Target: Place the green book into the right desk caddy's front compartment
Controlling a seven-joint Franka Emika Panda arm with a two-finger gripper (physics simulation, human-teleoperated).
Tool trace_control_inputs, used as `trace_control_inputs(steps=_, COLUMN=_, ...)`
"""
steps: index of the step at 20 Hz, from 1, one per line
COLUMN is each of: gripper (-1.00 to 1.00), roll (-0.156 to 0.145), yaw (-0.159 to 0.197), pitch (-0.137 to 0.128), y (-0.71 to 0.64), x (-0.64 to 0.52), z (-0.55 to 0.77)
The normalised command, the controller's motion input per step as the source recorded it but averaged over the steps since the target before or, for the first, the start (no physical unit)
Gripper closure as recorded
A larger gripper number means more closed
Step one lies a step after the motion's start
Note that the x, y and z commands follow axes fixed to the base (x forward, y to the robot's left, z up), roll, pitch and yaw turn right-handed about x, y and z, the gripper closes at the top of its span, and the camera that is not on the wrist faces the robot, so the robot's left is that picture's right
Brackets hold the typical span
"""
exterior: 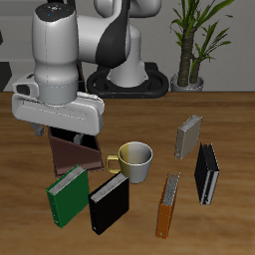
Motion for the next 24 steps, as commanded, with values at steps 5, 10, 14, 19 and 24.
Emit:
trace_control_inputs(steps=5, gripper=-1.0, roll=-0.029, yaw=-0.069, pitch=-0.026, y=-0.06, x=0.07, z=-0.18)
trace_control_inputs(steps=10, gripper=-1.0, roll=-0.018, yaw=-0.057, pitch=-0.018, y=-0.06, x=0.06, z=-0.15)
trace_control_inputs(steps=14, gripper=-1.0, roll=-0.032, yaw=-0.027, pitch=-0.011, y=-0.06, x=0.1, z=-0.17)
trace_control_inputs(steps=19, gripper=-1.0, roll=-0.01, yaw=-0.032, pitch=0.013, y=-0.01, x=0.1, z=-0.18)
trace_control_inputs(steps=24, gripper=-1.0, roll=-0.004, yaw=-0.022, pitch=0.004, y=0.03, x=0.06, z=-0.14)
